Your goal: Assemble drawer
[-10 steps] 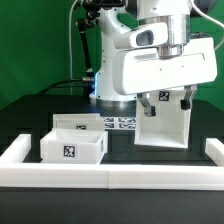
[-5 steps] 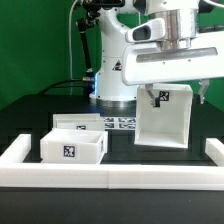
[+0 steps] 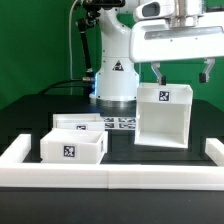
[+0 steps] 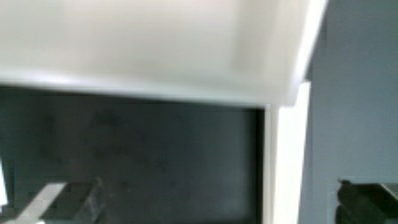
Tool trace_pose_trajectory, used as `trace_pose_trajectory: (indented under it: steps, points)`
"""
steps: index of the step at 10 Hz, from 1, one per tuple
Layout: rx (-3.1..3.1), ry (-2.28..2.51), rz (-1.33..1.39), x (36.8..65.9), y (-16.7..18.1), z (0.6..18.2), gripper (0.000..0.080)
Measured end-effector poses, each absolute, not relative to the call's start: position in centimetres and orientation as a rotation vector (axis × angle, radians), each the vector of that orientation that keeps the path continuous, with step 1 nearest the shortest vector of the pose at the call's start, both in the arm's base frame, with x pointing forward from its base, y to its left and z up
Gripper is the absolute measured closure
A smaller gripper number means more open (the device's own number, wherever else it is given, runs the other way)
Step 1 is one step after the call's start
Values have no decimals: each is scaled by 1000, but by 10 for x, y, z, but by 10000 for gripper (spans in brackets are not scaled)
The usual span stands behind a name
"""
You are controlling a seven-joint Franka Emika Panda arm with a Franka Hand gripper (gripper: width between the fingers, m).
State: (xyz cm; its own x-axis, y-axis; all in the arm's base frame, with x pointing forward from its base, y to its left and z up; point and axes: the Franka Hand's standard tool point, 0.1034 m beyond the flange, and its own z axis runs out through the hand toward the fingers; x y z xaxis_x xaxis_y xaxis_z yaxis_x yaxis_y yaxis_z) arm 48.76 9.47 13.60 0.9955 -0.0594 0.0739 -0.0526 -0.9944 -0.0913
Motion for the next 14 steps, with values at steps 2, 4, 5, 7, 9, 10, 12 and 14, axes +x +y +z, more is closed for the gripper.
trace_pose_trajectory:
  steps: [2,4,5,7,9,10,12,14]
  points:
    - [-3055,85,-121,467,101,131,150]
    - [-3056,78,-122,464,101,129,150]
    - [-3056,77,-121,464,101,129,150]
    - [-3056,77,-120,464,101,129,150]
    - [-3051,231,-92,458,103,126,150]
    - [-3051,302,-52,451,107,124,150]
    - [-3053,367,-4,437,115,114,150]
    - [-3055,348,-2,426,119,104,150]
